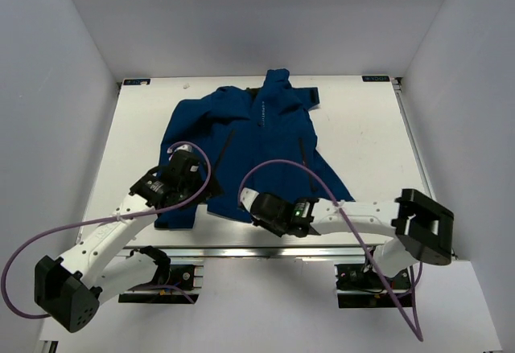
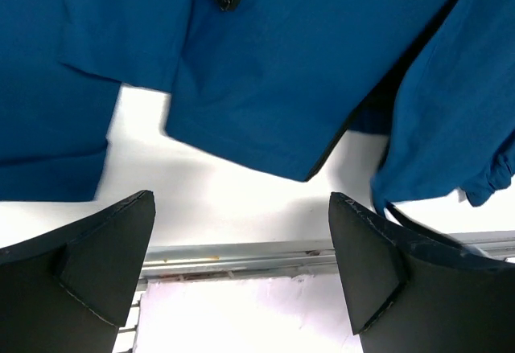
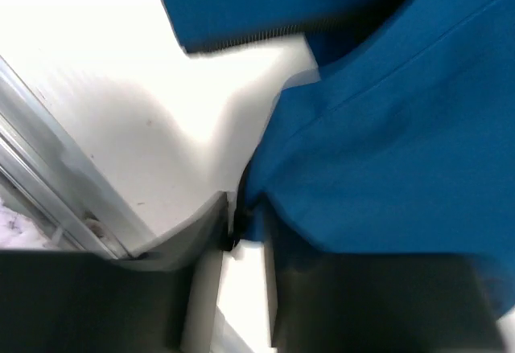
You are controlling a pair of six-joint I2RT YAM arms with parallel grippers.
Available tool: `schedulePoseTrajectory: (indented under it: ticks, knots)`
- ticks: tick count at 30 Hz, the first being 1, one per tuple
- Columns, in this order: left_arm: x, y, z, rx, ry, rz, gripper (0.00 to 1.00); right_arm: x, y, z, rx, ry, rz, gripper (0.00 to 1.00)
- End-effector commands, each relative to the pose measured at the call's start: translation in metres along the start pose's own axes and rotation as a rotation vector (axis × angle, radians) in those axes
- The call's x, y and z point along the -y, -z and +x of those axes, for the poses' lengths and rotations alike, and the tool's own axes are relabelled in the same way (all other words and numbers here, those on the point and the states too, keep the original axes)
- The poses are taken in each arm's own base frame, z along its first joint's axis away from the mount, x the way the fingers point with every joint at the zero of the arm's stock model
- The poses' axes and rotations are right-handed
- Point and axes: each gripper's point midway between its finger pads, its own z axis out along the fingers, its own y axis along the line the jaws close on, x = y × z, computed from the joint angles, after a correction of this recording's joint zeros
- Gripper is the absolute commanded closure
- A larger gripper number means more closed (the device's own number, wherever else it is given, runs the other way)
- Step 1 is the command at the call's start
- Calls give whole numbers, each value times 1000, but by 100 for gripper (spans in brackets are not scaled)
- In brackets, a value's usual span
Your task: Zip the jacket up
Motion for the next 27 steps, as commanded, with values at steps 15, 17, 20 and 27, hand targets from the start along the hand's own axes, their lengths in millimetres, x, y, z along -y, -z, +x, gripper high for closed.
schedulePoseTrajectory:
  ticks: [15,17,20,27]
  knots:
    - [41,-25,7,-80,-96,192,2,13,57,-18,345,-436,-95,11]
    - [52,-29,12,-111,-127,254,2,31,45,7,275,-590,-75,11]
    - [67,-39,22,-150,-155,336,2,50,33,26,242,-716,-67,11]
    - [71,-84,26,-204,-182,295,2,95,-4,67,118,-834,53,12]
